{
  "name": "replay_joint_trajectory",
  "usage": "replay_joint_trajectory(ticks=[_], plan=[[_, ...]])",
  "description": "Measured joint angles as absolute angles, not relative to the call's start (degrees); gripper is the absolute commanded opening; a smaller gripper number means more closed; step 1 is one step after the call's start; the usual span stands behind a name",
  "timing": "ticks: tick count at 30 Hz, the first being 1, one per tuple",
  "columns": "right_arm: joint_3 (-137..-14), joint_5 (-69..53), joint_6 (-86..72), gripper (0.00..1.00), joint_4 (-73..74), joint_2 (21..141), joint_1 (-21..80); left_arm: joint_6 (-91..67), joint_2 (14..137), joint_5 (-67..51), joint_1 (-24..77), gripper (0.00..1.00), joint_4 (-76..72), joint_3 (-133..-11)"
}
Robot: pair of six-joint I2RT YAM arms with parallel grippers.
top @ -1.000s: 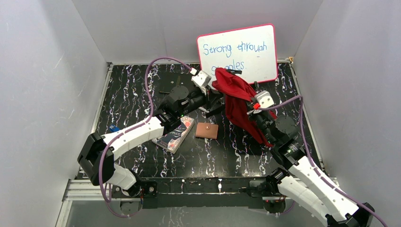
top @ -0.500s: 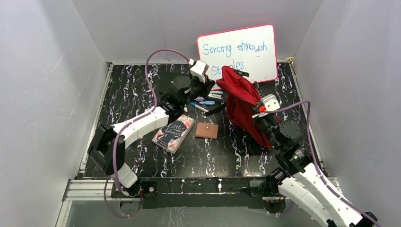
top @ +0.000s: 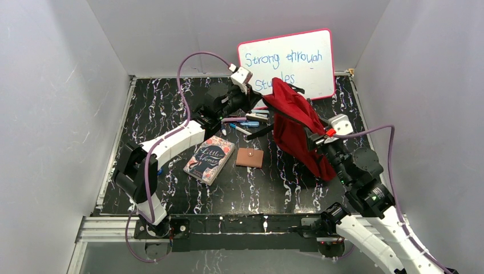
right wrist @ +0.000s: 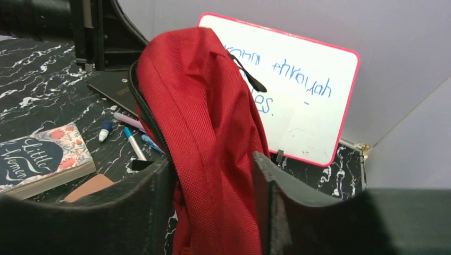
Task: Pack the student bag
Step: Unzip the student bag at the center of the board.
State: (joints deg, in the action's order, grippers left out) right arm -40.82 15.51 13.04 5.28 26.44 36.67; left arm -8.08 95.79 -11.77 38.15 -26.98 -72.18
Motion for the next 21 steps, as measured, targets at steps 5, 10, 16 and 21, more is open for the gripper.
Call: replay_joint_trajectory(ticks=[5,10,16,21], plan=[[-48.2,14.1,13.1,0.77,11.3,28.9,36.7,-7.9,96.2,-14.9,38.1,0.00,-27.4,-73.5],[-59.2,11.8,11.4,0.77,19.8,32.9,36.7,-7.9,96.4,-16.1,38.6,0.00,-27.3,-75.0],[-74.1,9.0,7.9,0.76,29.5,41.9,36.7,-8.1,98.6,-16.1,39.2,0.00,-27.1,-78.8],[-86.8,7.9,5.0,0.76,36.9,55.7,36.7,-8.3,100.1,-16.0,39.6,0.00,-26.0,-80.4]])
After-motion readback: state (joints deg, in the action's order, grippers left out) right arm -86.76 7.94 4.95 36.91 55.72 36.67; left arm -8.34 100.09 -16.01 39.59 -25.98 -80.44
